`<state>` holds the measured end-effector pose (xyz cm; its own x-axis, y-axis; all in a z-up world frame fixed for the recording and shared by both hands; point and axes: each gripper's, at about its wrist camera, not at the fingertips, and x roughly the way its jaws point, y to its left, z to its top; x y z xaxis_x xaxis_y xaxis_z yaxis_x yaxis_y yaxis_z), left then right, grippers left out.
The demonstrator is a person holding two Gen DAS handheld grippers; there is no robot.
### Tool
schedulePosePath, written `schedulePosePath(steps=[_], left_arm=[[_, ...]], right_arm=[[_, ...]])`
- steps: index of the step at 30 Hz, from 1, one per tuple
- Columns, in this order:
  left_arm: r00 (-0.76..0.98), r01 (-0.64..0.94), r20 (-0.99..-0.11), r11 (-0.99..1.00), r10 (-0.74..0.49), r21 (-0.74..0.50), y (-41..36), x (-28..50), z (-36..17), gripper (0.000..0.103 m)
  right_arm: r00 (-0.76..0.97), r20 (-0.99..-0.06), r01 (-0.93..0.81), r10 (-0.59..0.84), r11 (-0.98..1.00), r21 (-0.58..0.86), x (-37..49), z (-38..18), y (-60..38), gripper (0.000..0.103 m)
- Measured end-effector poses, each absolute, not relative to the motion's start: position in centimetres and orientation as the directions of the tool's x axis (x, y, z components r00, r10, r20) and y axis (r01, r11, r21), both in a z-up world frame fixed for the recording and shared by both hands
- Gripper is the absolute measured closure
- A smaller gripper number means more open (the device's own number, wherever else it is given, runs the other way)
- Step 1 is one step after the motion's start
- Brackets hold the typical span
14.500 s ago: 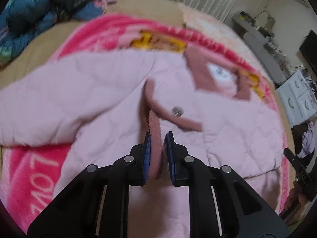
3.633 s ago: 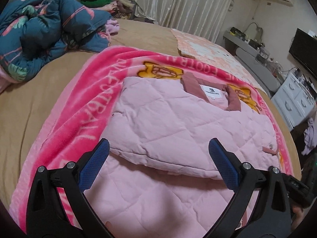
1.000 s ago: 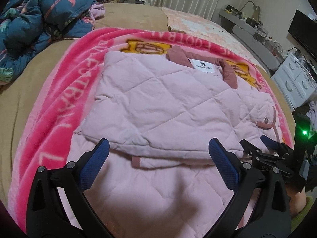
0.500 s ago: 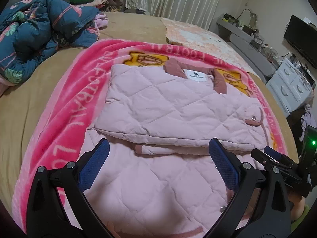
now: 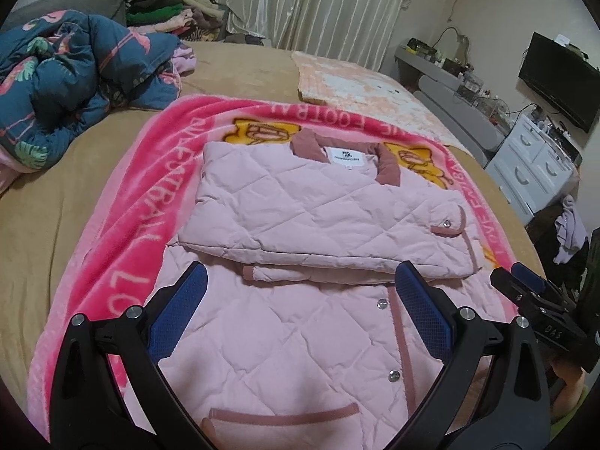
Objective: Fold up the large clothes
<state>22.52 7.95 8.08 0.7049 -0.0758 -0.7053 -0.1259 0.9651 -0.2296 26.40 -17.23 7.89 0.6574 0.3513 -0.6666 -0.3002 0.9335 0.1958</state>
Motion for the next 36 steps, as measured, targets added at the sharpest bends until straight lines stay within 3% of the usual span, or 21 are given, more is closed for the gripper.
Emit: schedulePosePath(steps=[19,36], left_arm=[[0.75,-0.066,-0.655,0.976,-0.089,-0.208,5.6,18.1,11.1,0.009],[0.743,-0.058,-0.665,0.982,-0.078,-0.18,4.4,14.0,8.6,0.009]], right_arm=[[0.725,-0.587,-0.347,0.36,0.927,0.141,20.8,12.5,-18.8,0.004],[0.711,-0.606,-0.346,0.357,0.928,0.142,17.3,10.8,-21.3,0.004]])
